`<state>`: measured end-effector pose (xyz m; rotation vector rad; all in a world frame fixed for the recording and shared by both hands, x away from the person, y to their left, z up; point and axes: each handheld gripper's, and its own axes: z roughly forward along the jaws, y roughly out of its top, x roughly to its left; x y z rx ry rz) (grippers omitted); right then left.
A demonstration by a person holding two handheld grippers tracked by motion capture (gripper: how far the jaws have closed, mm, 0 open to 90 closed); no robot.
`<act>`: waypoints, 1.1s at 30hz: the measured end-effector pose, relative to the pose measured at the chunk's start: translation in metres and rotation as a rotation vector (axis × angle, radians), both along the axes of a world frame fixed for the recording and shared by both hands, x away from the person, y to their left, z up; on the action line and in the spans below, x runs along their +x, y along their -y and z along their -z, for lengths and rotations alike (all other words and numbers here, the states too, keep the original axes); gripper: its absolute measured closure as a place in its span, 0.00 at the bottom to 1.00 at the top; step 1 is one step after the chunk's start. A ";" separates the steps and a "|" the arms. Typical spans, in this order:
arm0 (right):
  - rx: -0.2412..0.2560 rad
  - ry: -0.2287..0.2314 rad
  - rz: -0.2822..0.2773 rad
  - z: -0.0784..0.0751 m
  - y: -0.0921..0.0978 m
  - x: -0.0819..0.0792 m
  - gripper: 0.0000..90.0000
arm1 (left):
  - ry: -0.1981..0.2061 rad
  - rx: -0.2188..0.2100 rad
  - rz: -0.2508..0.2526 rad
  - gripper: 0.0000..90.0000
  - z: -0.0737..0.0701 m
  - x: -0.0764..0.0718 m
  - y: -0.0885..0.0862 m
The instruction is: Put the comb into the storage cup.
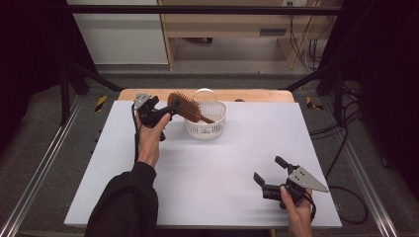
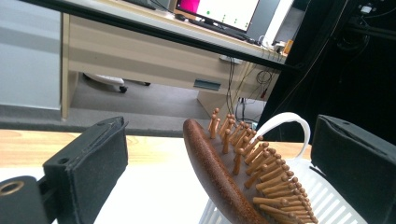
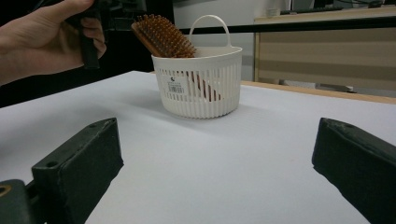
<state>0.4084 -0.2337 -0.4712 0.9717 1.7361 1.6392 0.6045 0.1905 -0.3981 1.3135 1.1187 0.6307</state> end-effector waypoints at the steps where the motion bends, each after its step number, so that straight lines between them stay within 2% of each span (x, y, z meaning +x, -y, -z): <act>1: 0.001 -0.001 0.000 0.000 0.000 0.000 0.02 | 0.004 0.002 0.000 0.04 -0.001 -0.001 0.000; 4: 0.002 -0.002 -0.001 0.000 0.000 -0.001 0.02 | 0.022 0.024 -0.006 0.03 -0.002 -0.002 -0.002; 12: 0.001 -0.003 -0.003 0.000 0.000 0.000 0.02 | 0.053 0.044 -0.014 0.03 -0.007 -0.006 -0.006; 18: 0.001 -0.003 -0.003 0.000 0.000 -0.001 0.02 | 0.070 0.087 -0.016 0.03 -0.009 -0.010 -0.005; 23: 0.008 -0.005 -0.005 0.000 0.000 0.000 0.02 | 0.085 0.095 -0.010 0.03 -0.011 -0.014 -0.005; 28: 0.002 -0.004 0.000 0.000 0.000 0.000 0.02 | 0.104 0.140 -0.012 0.03 -0.012 -0.019 -0.006; 33: 0.005 0.002 0.006 0.000 0.000 -0.001 0.02 | 0.120 0.157 -0.013 0.03 -0.013 -0.023 -0.008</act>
